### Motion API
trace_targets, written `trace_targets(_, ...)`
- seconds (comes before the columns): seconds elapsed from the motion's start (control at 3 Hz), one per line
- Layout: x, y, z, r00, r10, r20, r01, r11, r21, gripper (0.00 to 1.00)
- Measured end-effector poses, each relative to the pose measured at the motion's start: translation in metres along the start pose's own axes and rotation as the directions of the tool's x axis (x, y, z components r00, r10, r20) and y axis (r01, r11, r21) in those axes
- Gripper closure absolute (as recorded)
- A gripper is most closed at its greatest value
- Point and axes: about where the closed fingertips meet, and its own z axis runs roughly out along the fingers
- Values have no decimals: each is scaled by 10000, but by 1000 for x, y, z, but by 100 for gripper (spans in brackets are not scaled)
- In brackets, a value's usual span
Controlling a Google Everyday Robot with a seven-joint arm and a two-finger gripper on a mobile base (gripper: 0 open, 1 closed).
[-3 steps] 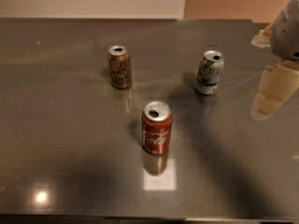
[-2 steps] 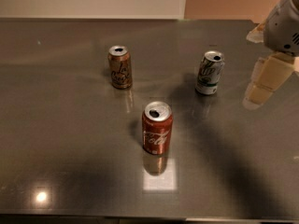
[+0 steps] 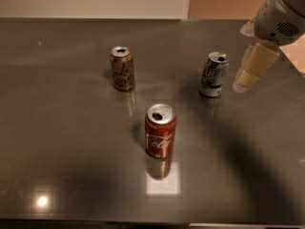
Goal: Move 7up can near coke can
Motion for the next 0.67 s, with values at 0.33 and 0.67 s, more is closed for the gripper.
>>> trace_targets(0.33,-7,-23,18,9998,56,204,-51,9997,-237,0)
trace_targets(0.67,-10,-42,35,9995,158,257,-147,9989,-436,0)
